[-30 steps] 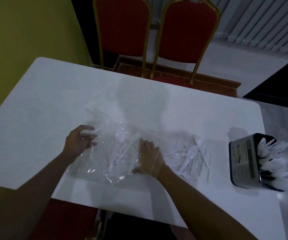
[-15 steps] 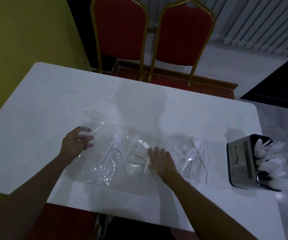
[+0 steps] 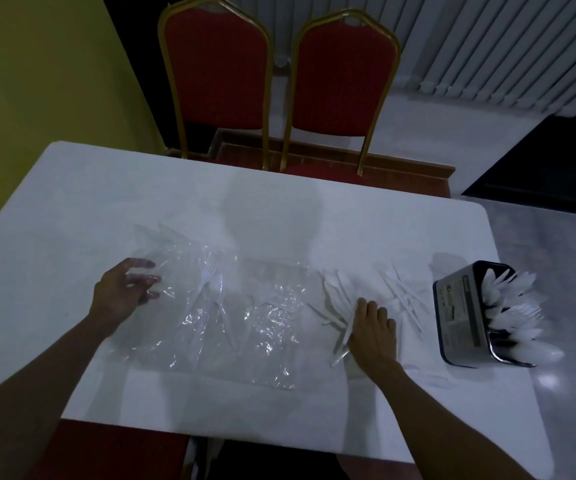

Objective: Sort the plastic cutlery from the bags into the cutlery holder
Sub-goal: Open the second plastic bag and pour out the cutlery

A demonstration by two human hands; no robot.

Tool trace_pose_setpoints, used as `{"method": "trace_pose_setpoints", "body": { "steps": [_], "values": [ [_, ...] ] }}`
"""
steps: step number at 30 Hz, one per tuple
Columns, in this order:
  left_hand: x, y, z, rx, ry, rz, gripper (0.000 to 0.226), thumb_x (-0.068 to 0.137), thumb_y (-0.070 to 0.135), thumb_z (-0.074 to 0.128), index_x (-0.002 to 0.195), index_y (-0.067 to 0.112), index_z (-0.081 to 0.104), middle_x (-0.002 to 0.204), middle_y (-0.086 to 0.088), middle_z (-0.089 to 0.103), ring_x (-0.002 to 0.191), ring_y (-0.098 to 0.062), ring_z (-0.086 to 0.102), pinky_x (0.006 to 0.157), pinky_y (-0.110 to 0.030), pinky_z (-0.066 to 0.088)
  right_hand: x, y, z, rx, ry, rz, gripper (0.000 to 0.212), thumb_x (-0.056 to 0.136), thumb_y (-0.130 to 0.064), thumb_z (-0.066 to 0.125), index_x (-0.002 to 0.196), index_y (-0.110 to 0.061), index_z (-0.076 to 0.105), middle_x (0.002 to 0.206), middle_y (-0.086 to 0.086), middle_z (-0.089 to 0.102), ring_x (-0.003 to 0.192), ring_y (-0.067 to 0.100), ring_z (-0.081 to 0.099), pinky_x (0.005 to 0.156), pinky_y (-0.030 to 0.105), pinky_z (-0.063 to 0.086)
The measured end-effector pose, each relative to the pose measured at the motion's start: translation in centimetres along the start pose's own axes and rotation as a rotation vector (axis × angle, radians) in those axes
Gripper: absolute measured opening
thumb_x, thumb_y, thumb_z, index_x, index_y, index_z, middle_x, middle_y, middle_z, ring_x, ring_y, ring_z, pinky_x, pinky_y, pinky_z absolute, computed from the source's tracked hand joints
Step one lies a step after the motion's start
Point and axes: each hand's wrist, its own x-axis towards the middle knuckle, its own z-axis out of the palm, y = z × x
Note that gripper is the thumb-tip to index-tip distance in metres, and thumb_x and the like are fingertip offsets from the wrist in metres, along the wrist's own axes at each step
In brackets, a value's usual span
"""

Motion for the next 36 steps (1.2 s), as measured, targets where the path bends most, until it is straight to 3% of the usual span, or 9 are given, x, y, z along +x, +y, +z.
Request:
{"method": "trace_pose_setpoints", "body": {
  "steps": [4,8,12,15,18,22,29,32,36],
  "values": [
    [-0.3,0.2,0.1,-0.001,0.010,-0.004,0.022,0.088,-0.001,0.060,0.105,0.012,0.062,0.094,-0.019,0.070,0.053,-0.014,0.069,0.053,-0.015,0.055,0.2,0.0,-1.4,0.007,0.071,-0.088,0.096,0.050,-0.045,0.070,0.134,-0.004,0.048,0.125,0.014,0.055,0.107,0.034,0.056,0.093,0.047,0.042],
    [-0.6,0.3,0.0,-0.005,0.043,-0.011,0.024,0.085,0.003,0.066,0.104,0.016,0.064,0.095,-0.020,0.071,0.057,-0.015,0.070,0.057,-0.016,0.057,-0.7,-2.3,-2.1,0.266,0.088,-0.308,0.048,0.069,-0.029,0.058,0.113,-0.010,0.059,0.105,0.007,0.061,0.092,0.027,0.058,0.077,0.036,0.046],
    [-1.4,1.3,0.0,0.041,-0.026,-0.053,0.040,0.068,0.015,0.084,0.104,0.016,0.066,0.090,-0.010,0.074,0.071,-0.017,0.070,0.070,-0.023,0.057,-1.0,-7.3,-2.5,0.817,-0.283,0.096,0.028,0.091,-0.040,0.057,0.094,-0.012,0.061,0.085,0.001,0.066,0.080,0.015,0.062,0.074,0.030,0.049],
    [-1.4,2.4,-0.3,0.163,-0.021,0.003,0.029,0.067,0.017,0.085,0.092,0.016,0.071,0.085,-0.008,0.073,0.058,-0.001,0.065,0.060,-0.014,0.054,-0.3,-8.9,-2.8,1.053,-0.379,0.254,0.015,0.087,-0.024,0.061,0.081,-0.011,0.065,0.079,0.003,0.067,0.076,0.016,0.059,0.072,0.031,0.049],
    [-1.5,4.0,-0.7,0.124,-0.020,-0.003,0.024,0.070,0.021,0.082,0.089,0.014,0.069,0.086,-0.010,0.074,0.073,-0.018,0.071,0.070,-0.029,0.054,0.5,-9.0,-3.8,1.519,-0.434,0.512,0.013,0.083,-0.009,0.054,0.075,-0.006,0.063,0.074,0.009,0.067,0.070,0.024,0.060,0.065,0.030,0.049],
    [-2.1,7.3,-1.2,0.006,-0.126,0.017,0.009,0.081,0.008,0.070,0.085,0.013,0.064,0.089,-0.016,0.073,0.068,-0.019,0.071,0.062,-0.024,0.049,0.6,-8.4,-5.0,1.905,-0.478,0.696,0.020,0.081,0.005,0.041,0.072,0.005,0.058,0.082,0.019,0.069,0.055,0.024,0.063,0.049,0.026,0.053],
    [-3.6,11.5,-0.6,-0.007,-0.250,0.136,0.008,0.083,0.008,0.068,0.089,0.011,0.063,0.074,-0.002,0.074,0.060,-0.017,0.070,0.054,-0.020,0.048,0.3,-7.2,-4.8,1.718,-0.433,0.361,0.041,0.086,0.003,0.061,0.123,-0.013,0.056,0.091,0.014,0.066,0.059,0.014,0.060,0.045,0.019,0.046],
    [-3.5,12.1,-0.3,-0.004,-0.268,0.146,0.008,0.082,0.008,0.068,0.087,0.012,0.065,0.079,-0.006,0.074,0.063,-0.021,0.070,0.061,-0.026,0.049,1.1,-6.8,-4.3,1.439,-0.538,0.236,0.085,0.055,-0.034,0.092,0.125,-0.005,0.053,0.100,0.011,0.061,0.087,0.022,0.063,0.053,0.028,0.052],
    [-3.4,11.6,-0.1,-0.006,-0.254,0.127,0.007,0.083,0.008,0.067,0.086,0.015,0.065,0.084,-0.009,0.075,0.062,-0.020,0.070,0.064,-0.029,0.046,1.0,-7.5,-4.0,0.754,-0.350,0.048,0.094,0.044,-0.082,0.074,0.101,-0.009,0.056,0.101,0.005,0.055,0.100,0.021,0.055,0.089,0.044,0.049]
  ]
}}
